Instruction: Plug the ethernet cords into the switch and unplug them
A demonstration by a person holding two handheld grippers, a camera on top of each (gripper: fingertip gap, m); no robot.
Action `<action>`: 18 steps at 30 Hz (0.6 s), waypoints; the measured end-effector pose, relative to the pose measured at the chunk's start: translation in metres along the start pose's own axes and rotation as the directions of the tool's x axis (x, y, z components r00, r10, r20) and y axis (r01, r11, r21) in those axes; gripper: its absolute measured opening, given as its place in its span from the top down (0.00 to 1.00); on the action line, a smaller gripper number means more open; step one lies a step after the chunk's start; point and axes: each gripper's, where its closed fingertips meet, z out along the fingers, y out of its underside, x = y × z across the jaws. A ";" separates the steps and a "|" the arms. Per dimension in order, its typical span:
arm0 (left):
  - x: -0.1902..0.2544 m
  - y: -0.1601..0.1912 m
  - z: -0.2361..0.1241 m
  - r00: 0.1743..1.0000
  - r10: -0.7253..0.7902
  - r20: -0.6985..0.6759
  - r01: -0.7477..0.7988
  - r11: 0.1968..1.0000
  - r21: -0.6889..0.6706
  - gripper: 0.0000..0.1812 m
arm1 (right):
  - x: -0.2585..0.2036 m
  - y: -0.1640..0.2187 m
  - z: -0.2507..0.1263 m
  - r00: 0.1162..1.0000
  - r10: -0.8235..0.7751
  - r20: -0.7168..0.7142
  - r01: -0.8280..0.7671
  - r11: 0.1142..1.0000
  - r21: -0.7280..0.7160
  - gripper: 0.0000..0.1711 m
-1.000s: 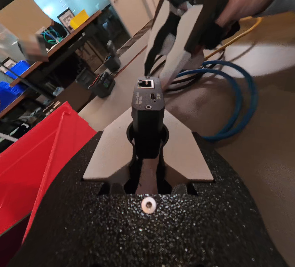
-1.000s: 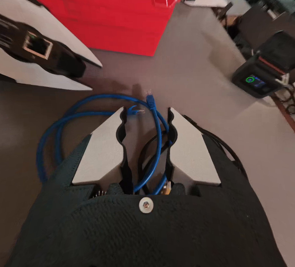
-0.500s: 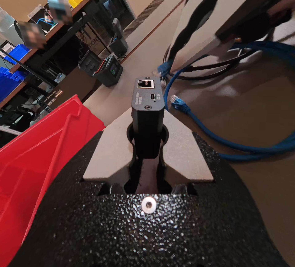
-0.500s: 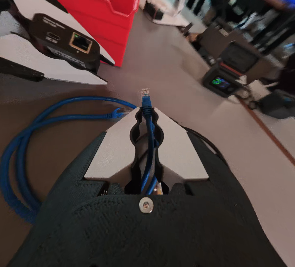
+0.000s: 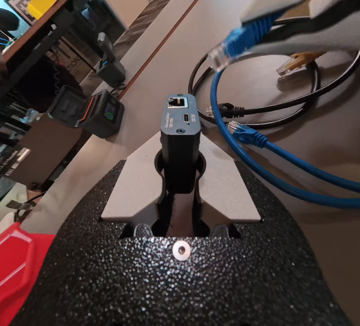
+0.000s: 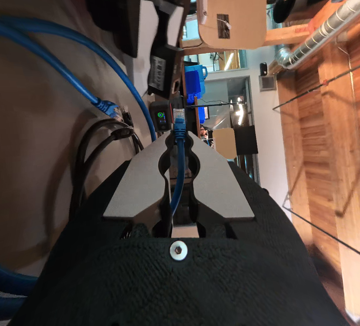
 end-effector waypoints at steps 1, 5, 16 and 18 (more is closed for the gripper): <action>0.000 0.000 0.001 1.000 -0.019 -0.016 0.019 1.000 0.002 0.88 | -0.004 -0.003 0.000 1.000 -0.008 0.016 0.008 1.000 0.011 0.94; -0.006 0.000 0.002 0.998 -0.064 -0.006 0.064 0.998 0.005 0.88 | -0.028 -0.017 0.002 0.990 -0.028 0.136 0.020 0.998 0.064 0.94; 0.019 0.010 0.009 0.997 0.015 -0.070 -0.023 0.993 -0.119 0.88 | -0.061 -0.028 0.003 0.849 0.318 0.421 -0.342 0.940 -0.021 0.90; 0.020 0.010 0.009 0.997 0.030 -0.066 -0.038 0.991 -0.127 0.88 | -0.060 -0.022 0.003 0.731 0.501 0.463 -0.510 0.852 -0.117 0.89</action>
